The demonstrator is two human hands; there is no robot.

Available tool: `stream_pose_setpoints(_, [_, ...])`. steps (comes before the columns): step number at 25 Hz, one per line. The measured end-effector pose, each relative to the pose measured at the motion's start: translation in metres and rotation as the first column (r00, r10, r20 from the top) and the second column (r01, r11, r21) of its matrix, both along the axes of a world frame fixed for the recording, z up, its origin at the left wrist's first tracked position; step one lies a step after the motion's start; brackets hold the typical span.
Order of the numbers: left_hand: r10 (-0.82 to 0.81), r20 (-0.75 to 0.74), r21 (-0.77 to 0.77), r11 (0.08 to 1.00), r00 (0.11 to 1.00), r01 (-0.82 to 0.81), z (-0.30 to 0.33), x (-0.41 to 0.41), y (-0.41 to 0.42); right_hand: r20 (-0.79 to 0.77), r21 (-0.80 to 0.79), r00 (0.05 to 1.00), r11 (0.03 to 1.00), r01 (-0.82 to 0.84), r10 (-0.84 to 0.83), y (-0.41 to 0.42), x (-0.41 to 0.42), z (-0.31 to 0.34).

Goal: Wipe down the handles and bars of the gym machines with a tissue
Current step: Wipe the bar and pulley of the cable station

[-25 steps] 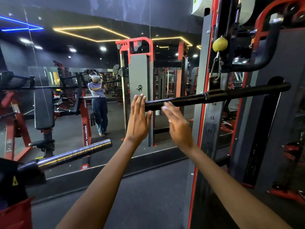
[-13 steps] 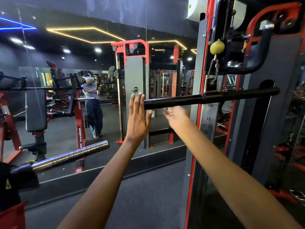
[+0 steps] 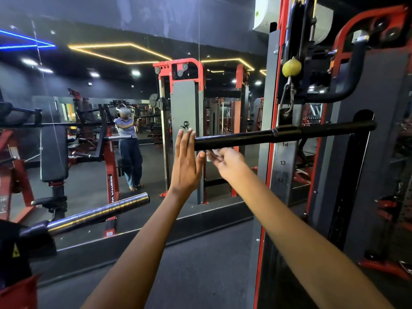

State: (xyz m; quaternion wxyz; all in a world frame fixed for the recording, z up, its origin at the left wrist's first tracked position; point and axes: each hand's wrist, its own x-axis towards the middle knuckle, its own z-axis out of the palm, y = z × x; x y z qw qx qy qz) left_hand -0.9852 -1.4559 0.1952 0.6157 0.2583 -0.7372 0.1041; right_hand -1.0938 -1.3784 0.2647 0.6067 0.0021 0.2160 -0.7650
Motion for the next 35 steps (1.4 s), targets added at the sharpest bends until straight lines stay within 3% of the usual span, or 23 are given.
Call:
stream_pose_setpoints(1, [-0.012, 0.016, 0.012, 1.0, 1.0, 0.012, 0.002, 0.004, 0.001, -0.212, -0.089, 0.977, 0.996, 0.013, -0.031, -0.001, -0.006, -0.006])
stream_pose_setpoints(5, [-0.011, 0.05, 0.032, 0.999, 0.999, 0.01, 0.008, 0.009, 0.005, -0.115, -0.119, 0.92, 0.924, 0.363, -0.376, 0.006, -0.061, -0.004])
stream_pose_setpoints(7, [-0.021, 0.064, 0.025, 0.999, 0.998, 0.02, 0.003, 0.006, 0.007, -0.156, -0.088, 0.934, 0.946, 0.311, -0.321, 0.002, -0.036, -0.008])
stream_pose_setpoints(9, [-0.037, 0.068, 0.029, 0.999, 0.997, 0.035, 0.001, 0.005, 0.008, -0.276, -0.117, 0.947, 0.984, 0.136, -0.164, -0.001, 0.013, -0.014])
stream_pose_setpoints(11, [-0.049, 0.034, 0.025, 0.999, 0.998, 0.048, 0.005, 0.004, 0.008, -0.459, -0.12, 0.887, 0.993, -0.008, -0.048, 0.008, 0.036, -0.016])
stream_pose_setpoints(12, [-0.052, 0.02, 0.016, 0.999, 0.998, 0.051, 0.007, 0.005, 0.008, -0.542, -0.11, 0.839, 0.994, -0.022, -0.041, 0.017, 0.036, -0.016])
stream_pose_setpoints(14, [-0.05, -0.002, 0.003, 0.999, 0.999, 0.05, 0.011, 0.006, 0.008, -0.647, -0.193, 0.71, 0.961, 0.199, -0.277, 0.029, 0.017, -0.016])
stream_pose_setpoints(15, [-0.052, -0.009, 0.004, 0.999, 0.999, 0.052, 0.011, 0.006, 0.007, -0.704, -0.276, 0.546, 0.884, 0.378, -0.454, 0.03, 0.002, -0.018])
stream_pose_setpoints(16, [-0.058, -0.013, 0.004, 0.998, 0.998, 0.058, 0.011, 0.005, 0.008, -0.752, -0.409, 0.284, 0.758, 0.508, -0.595, 0.028, -0.01, -0.018])
stream_pose_setpoints(17, [-0.065, -0.017, 0.0, 0.998, 0.998, 0.065, 0.01, 0.004, 0.008, -0.76, -0.579, -0.044, 0.644, 0.5, -0.649, 0.021, -0.016, -0.017])
stream_pose_setpoints(18, [-0.068, -0.021, -0.002, 0.998, 0.997, 0.068, 0.01, 0.002, 0.008, -0.677, -0.736, -0.37, 0.579, 0.352, -0.636, 0.011, -0.016, -0.016])
stream_pose_setpoints(19, [-0.075, -0.028, -0.004, 0.997, 0.997, 0.075, 0.009, 0.0, 0.009, -0.508, -0.809, -0.634, 0.577, 0.117, -0.583, 0.002, -0.01, -0.017])
stream_pose_setpoints(20, [-0.083, -0.037, -0.001, 0.997, 0.996, 0.083, 0.009, -0.002, 0.009, -0.289, -0.798, -0.801, 0.594, -0.102, -0.525, -0.011, -0.005, -0.024])
stream_pose_setpoints(21, [-0.092, -0.044, 0.002, 0.996, 0.995, 0.092, 0.009, -0.003, 0.009, -0.109, -0.761, -0.872, 0.605, -0.236, -0.478, -0.02, -0.007, -0.03])
stream_pose_setpoints(22, [-0.096, -0.048, 0.011, 0.995, 0.994, 0.097, 0.009, -0.005, 0.009, -0.015, -0.734, -0.895, 0.613, -0.293, -0.446, -0.023, -0.02, -0.032])
stream_pose_setpoints(24, [-0.099, -0.028, 0.038, 0.994, 0.995, 0.1, 0.008, -0.006, 0.006, -0.035, -0.768, -0.917, 0.598, -0.229, -0.396, -0.02, -0.07, -0.038])
stream_pose_setpoints(26, [-0.093, 0.023, 0.063, 0.994, 0.995, 0.091, 0.007, -0.007, 0.002, -0.238, -0.816, -0.929, 0.577, 0.033, -0.283, -0.006, -0.128, -0.043])
stream_pose_setpoints(28, [-0.056, 0.08, 0.068, 0.996, 0.995, 0.05, 0.005, -0.013, 0.0, -0.414, -0.797, -0.881, 0.558, 0.23, -0.228, -0.001, -0.139, -0.045])
stream_pose_setpoints(30, [0.044, 0.108, 0.058, 0.997, 0.993, -0.051, 0.005, -0.023, -0.001, -0.37, -0.772, -0.886, 0.623, 0.125, -0.28, -0.01, -0.101, -0.043])
stream_pose_setpoints(33, [0.281, 0.087, 0.118, 0.95, 0.956, -0.29, 0.009, -0.03, -0.001, -0.106, -0.705, -0.949, 0.695, -0.139, -0.297, -0.01, -0.103, -0.038])
stream_pose_setpoints(35, [0.411, 0.075, 0.168, 0.893, 0.909, -0.417, 0.015, -0.036, -0.001, -0.218, -0.732, -0.95, 0.681, 0.009, -0.222, 0.005, -0.155, -0.032])
